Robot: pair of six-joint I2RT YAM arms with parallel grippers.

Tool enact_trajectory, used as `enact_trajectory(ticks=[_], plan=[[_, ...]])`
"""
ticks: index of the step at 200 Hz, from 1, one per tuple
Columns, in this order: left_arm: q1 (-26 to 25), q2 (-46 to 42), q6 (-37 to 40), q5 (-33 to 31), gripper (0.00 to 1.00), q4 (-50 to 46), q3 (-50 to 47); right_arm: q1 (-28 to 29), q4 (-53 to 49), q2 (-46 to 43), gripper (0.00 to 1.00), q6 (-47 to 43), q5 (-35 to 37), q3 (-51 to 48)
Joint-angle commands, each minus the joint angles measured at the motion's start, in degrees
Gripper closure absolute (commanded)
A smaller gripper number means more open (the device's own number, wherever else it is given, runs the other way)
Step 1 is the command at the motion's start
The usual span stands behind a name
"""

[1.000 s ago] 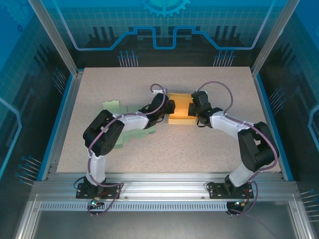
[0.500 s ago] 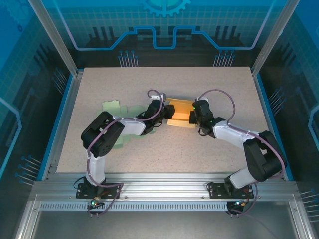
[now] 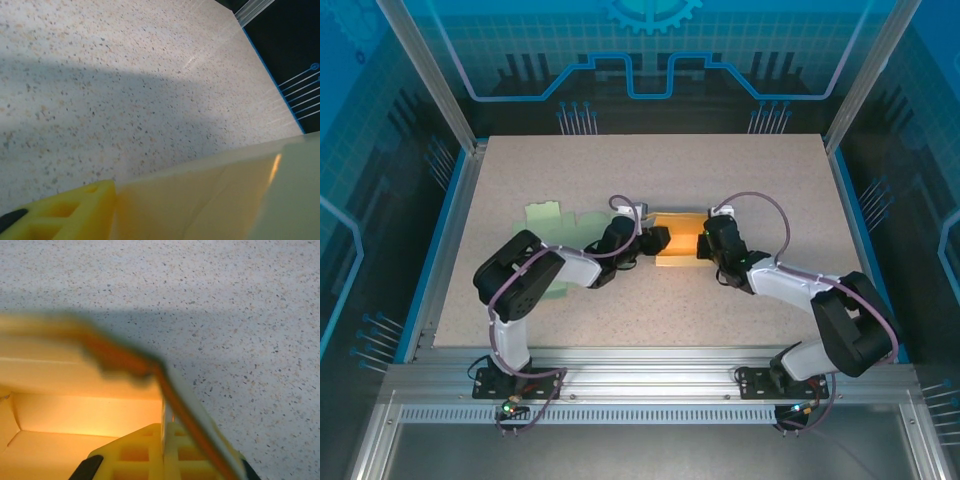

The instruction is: Fold the paper box

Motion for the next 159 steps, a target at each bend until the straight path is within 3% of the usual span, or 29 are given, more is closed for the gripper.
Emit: enact_trajectory(ticks=[1, 36, 77, 102, 159], plan=[[-1.5, -2.62, 1.67, 4.23, 0.38, 1.05, -3.09, 2.52, -0.19, 0.22, 0.93, -0.25, -2.96, -3.0], [-1.5, -6.82, 3.97, 3.85, 0.08, 0.23, -5.75, 2.98, 1.16, -0.82, 0.93, 0.53, -1.55, -5.25], [-1.54, -10.68, 3.61, 3.12, 0.07, -1.06, -7.14, 3.64, 1.51, -1.6, 0.93, 0.78, 0.02, -6.23], [-1.52, -14.21, 5.64, 0.67, 0.11, -8.14, -6.73, 4.09, -0.22, -3.47, 0.93, 0.73, 0.9, -5.74], [-0.57, -21.06, 21.66, -0.5, 0.11, -25.82, -3.7, 4.17, -6.5, -8.11, 0.86, -0.12, 1.36, -3.53]])
